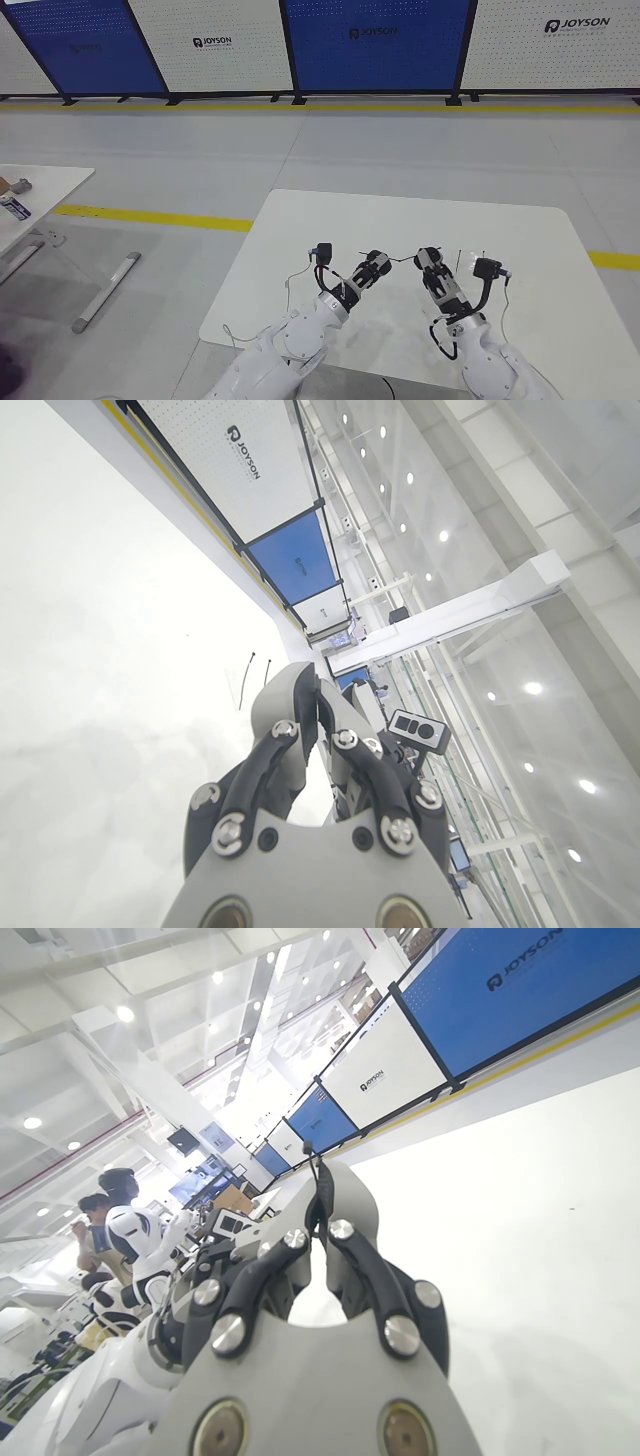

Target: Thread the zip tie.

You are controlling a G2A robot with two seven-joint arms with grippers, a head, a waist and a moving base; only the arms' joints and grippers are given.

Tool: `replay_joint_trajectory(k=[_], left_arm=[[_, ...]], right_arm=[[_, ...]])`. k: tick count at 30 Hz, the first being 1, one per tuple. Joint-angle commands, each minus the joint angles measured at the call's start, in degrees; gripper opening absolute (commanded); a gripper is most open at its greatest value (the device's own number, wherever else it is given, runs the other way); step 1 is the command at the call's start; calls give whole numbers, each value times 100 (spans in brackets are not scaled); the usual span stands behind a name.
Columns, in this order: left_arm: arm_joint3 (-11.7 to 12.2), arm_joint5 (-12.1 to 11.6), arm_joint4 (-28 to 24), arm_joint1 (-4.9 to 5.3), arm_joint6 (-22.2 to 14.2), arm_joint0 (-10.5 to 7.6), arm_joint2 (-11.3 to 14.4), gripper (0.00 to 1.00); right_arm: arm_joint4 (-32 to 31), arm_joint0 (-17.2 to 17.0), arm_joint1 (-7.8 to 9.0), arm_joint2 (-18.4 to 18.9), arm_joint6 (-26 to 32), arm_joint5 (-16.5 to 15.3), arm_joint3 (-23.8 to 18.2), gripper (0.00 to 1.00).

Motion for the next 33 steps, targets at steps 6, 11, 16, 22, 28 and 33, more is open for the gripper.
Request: replay_joint_trajectory(k=[6,11,16,22,28,33], left_arm=[[0,0,0,0,0,0,0,0],[0,0,0,0,0,0,0,0],[0,0,0,0,0,0,0,0],[0,0,0,0,0,0,0,0],[0,0,0,0,0,0,0,0],[0,0,0,0,0,0,0,0]], right_arm=[[-27,13,-36,38,65,23,43,0],[-43,-23,-54,96,80,-15,34,0],[-73,-36,-78,110,129,13,40,0],[-108,-20,-113,101,189,-3,64,0],[-88,-15,-149,92,193,-77,63,0],[-18,-18,-181,97,159,-124,77,0]])
